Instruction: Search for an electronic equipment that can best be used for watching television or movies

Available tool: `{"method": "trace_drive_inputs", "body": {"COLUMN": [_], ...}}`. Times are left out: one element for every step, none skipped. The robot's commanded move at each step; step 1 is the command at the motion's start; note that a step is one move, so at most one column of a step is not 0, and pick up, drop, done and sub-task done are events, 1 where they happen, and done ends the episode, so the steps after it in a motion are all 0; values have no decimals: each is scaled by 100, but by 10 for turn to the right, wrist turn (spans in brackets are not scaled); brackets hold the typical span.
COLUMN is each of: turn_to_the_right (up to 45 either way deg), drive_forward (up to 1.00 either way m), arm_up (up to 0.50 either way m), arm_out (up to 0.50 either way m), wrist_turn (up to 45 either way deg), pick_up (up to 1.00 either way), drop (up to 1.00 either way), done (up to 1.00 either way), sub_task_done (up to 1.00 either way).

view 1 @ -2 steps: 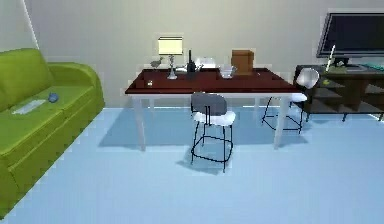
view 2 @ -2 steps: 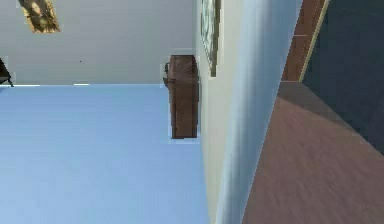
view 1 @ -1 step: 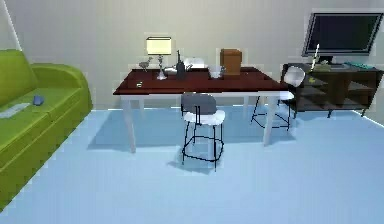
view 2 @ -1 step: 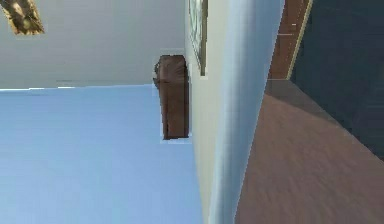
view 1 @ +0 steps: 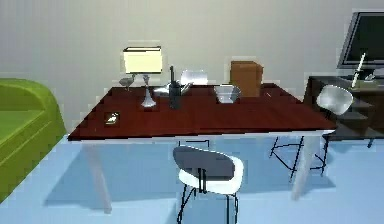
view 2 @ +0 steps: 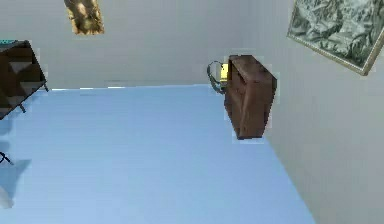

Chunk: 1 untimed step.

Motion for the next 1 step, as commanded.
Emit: {"method": "trace_drive_inputs", "body": {"turn_to_the_right": [420], "drive_forward": [0], "arm_up": [0], "arm_out": [0], "wrist_turn": [0], "pick_up": [0], "drop": [0], "done": [0], "sub_task_done": [0]}}
